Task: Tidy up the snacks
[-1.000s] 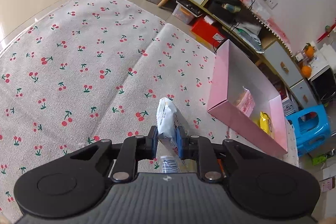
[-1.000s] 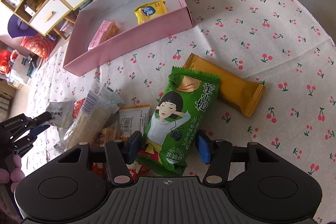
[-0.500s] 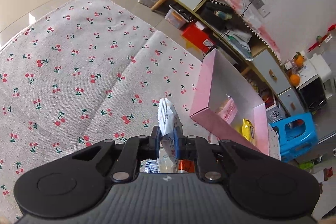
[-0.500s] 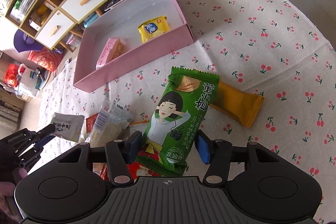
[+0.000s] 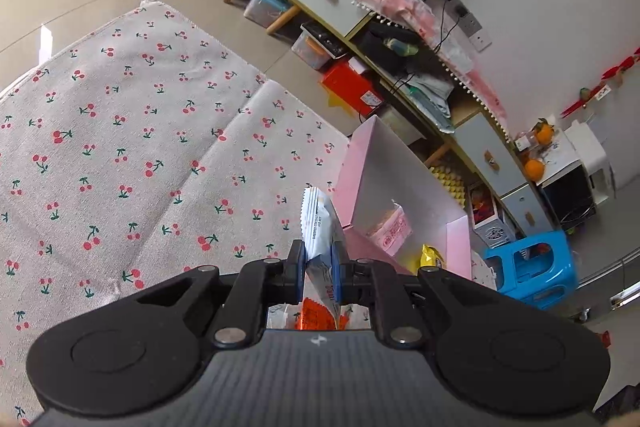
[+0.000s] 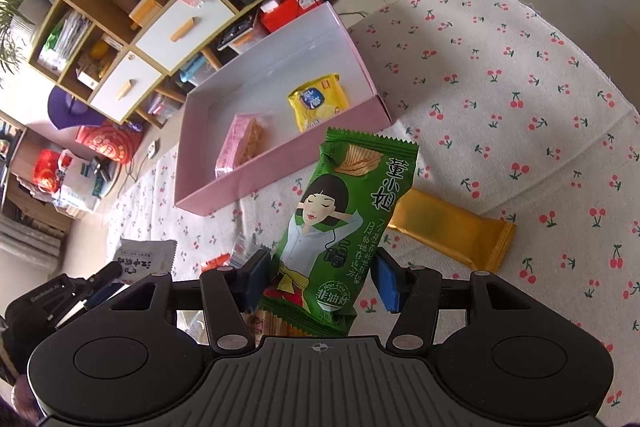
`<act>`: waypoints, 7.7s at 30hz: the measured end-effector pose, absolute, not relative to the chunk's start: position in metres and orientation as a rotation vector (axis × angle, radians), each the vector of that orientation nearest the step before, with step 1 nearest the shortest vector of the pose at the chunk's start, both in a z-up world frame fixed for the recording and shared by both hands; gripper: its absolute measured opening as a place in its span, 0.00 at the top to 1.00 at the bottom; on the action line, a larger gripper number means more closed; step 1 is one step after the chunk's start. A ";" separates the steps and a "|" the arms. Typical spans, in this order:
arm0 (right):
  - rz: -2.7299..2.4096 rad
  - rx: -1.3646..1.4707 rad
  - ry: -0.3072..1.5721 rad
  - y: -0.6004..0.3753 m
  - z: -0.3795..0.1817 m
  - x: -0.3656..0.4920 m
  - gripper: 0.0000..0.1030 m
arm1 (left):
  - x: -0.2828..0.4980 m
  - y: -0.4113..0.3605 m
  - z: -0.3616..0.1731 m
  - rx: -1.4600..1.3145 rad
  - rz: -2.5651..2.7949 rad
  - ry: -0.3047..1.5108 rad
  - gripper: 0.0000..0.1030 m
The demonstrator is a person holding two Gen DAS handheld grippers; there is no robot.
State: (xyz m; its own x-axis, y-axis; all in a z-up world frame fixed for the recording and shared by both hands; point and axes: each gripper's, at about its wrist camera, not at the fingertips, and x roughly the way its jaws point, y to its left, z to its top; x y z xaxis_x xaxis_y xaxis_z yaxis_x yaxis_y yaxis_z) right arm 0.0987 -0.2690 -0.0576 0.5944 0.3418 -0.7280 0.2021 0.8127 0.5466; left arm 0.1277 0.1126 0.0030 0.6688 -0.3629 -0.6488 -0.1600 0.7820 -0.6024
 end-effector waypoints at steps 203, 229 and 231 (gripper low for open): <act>0.394 0.485 1.111 -0.144 -0.099 0.128 0.11 | 0.113 0.095 -0.045 0.169 -0.221 0.892 0.42; 0.235 0.090 1.044 -0.113 -0.107 0.112 0.40 | 0.105 0.098 -0.045 0.186 -0.218 0.946 0.48; 0.239 0.070 1.032 -0.109 -0.110 0.110 0.40 | 0.106 0.097 -0.048 0.195 -0.222 0.939 0.47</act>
